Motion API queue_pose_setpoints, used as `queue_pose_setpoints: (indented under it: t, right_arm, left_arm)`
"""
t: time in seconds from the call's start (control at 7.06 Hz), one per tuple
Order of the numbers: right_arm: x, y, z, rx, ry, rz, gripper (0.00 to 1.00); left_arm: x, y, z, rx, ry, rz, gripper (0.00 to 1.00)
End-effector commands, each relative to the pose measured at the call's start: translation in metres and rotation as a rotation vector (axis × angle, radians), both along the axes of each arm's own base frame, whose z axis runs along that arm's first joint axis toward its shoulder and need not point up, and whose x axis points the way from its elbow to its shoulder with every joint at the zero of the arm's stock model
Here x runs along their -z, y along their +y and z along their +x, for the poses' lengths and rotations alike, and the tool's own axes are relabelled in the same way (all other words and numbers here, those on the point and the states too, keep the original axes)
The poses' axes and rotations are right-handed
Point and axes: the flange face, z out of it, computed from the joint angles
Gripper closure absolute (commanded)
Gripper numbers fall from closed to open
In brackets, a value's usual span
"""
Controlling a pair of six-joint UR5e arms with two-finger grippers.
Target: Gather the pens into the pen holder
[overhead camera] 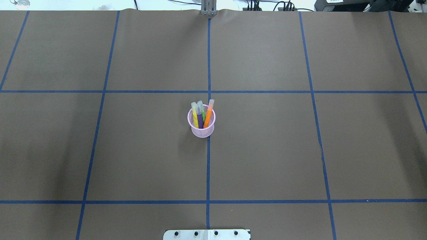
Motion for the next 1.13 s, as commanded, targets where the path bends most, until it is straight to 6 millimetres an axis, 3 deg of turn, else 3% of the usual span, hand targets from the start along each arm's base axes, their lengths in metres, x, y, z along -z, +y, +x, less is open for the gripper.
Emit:
queue_pose_setpoints:
  t: [0.0,0.57,0.71,0.85,0.99]
  right_arm:
    - [0.001,0.000,0.000,0.001,-0.002,0.005,0.00]
    - [0.003,-0.002,0.000,0.003,-0.004,0.012,0.00]
    - [0.000,-0.002,-0.001,0.003,-0.005,0.005,0.00]
    - [-0.002,-0.001,-0.001,0.006,-0.018,0.002,0.00]
    - [-0.004,-0.002,-0.003,0.009,-0.042,-0.005,0.00]
  left_arm:
    - [-0.003,0.001,-0.001,0.003,-0.002,-0.009,0.00]
    - [0.003,0.001,-0.005,0.011,0.002,0.001,0.00]
    - [-0.003,0.001,-0.010,0.021,-0.002,-0.009,0.00]
    - [0.009,0.001,-0.015,0.030,0.008,0.014,0.00]
    - [0.001,0.000,-0.013,0.027,0.002,0.000,0.00]
